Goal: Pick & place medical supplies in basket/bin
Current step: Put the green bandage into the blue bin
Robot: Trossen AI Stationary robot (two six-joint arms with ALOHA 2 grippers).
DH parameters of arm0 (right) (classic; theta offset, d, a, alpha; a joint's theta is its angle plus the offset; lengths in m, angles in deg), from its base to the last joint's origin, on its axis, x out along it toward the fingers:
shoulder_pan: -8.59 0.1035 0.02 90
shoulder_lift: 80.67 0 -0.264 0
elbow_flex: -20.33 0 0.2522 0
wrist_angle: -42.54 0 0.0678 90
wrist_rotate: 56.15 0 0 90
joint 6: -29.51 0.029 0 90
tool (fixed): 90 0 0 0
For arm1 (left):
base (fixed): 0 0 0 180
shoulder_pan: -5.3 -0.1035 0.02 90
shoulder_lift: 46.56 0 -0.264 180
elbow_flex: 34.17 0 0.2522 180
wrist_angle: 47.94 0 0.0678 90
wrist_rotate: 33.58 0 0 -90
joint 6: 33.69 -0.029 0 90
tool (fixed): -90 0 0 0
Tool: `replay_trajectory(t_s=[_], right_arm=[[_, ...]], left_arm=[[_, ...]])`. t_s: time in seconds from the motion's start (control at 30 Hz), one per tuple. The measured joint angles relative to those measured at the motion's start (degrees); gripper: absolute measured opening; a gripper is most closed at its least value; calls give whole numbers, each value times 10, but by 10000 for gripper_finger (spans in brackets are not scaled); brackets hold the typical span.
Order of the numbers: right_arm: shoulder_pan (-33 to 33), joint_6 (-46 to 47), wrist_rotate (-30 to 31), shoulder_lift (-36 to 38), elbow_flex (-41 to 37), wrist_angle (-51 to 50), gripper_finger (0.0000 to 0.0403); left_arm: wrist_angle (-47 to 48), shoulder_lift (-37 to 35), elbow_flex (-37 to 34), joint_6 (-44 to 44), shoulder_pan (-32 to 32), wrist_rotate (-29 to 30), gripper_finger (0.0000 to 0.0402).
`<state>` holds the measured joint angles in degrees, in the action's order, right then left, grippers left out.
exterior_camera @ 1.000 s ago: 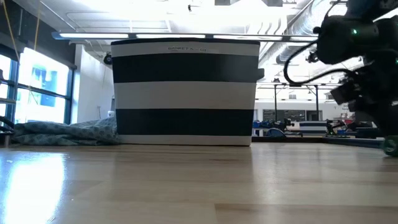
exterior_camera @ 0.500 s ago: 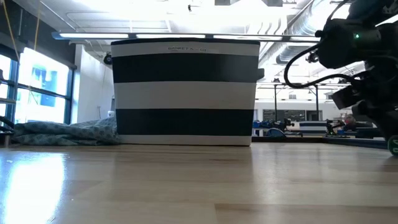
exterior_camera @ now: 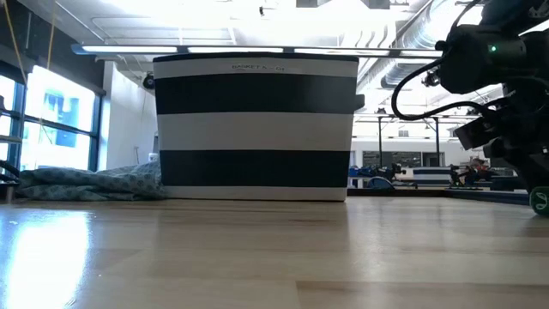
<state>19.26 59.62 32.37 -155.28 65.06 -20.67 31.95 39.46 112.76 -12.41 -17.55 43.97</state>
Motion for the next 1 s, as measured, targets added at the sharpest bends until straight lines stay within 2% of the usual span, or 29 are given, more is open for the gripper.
replay_trajectory(t_s=[0.3,0.63,1.0], right_arm=[[0,29,-12,0,0,2,190],[0,71,-60,11,5,8,160],[-1,71,-15,36,65,10,124]], left_arm=[[0,0,0,5,0,2,144],[-28,0,0,15,0,12,144],[-100,2,0,10,0,12,144]])
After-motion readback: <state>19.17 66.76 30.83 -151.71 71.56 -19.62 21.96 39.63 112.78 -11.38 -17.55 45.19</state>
